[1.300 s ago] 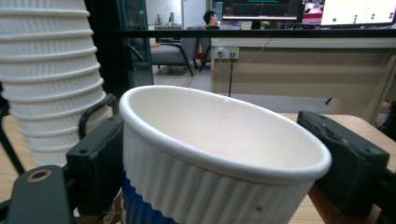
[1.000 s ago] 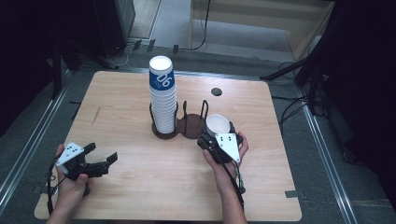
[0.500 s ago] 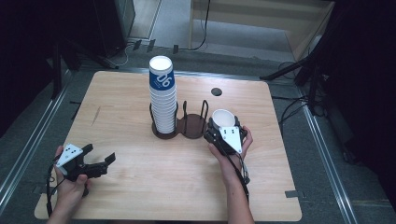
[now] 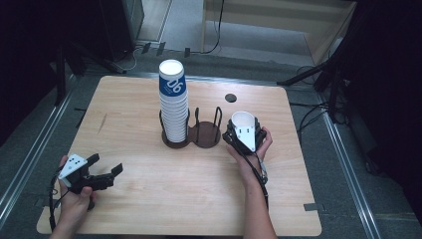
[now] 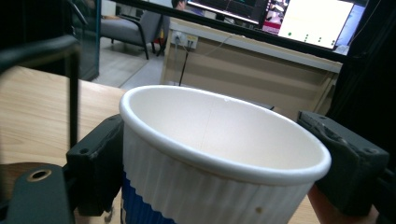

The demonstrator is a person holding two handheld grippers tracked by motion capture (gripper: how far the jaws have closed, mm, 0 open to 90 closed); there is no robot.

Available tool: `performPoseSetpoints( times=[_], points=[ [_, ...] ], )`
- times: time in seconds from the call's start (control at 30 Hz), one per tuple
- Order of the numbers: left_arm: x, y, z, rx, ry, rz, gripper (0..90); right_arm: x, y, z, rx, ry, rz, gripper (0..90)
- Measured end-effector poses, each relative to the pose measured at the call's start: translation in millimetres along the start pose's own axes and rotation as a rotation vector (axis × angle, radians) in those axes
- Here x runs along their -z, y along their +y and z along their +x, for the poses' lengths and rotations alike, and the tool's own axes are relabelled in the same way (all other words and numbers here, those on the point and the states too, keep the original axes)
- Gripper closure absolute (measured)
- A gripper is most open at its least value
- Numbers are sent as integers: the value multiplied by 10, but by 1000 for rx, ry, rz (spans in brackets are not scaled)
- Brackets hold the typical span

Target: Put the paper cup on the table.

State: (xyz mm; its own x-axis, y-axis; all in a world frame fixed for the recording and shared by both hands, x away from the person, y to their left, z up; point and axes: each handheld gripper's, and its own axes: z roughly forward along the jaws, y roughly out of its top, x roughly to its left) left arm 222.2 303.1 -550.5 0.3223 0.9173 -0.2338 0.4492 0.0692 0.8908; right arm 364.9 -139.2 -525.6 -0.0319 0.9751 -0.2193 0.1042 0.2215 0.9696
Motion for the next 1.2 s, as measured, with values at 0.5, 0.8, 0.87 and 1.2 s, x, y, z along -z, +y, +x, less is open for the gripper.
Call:
performPoseSetpoints(
  times=[0.5, 0.8, 0.87, 1.2],
  points=[
    [14, 7, 16, 15, -14, 0, 0, -241, -124, -111, 30, -19, 61, 140],
    [16, 7, 21, 21, -17, -1, 0, -303, -150, -141, 11, -29, 91, 137],
    [15, 7, 23, 23, -20, 0, 0, -300, -148, -152, 7, -26, 94, 135],
    [1, 6, 17, 16, -19, 8, 0, -251, -179, -115, 63, -25, 93, 126]
  ],
)
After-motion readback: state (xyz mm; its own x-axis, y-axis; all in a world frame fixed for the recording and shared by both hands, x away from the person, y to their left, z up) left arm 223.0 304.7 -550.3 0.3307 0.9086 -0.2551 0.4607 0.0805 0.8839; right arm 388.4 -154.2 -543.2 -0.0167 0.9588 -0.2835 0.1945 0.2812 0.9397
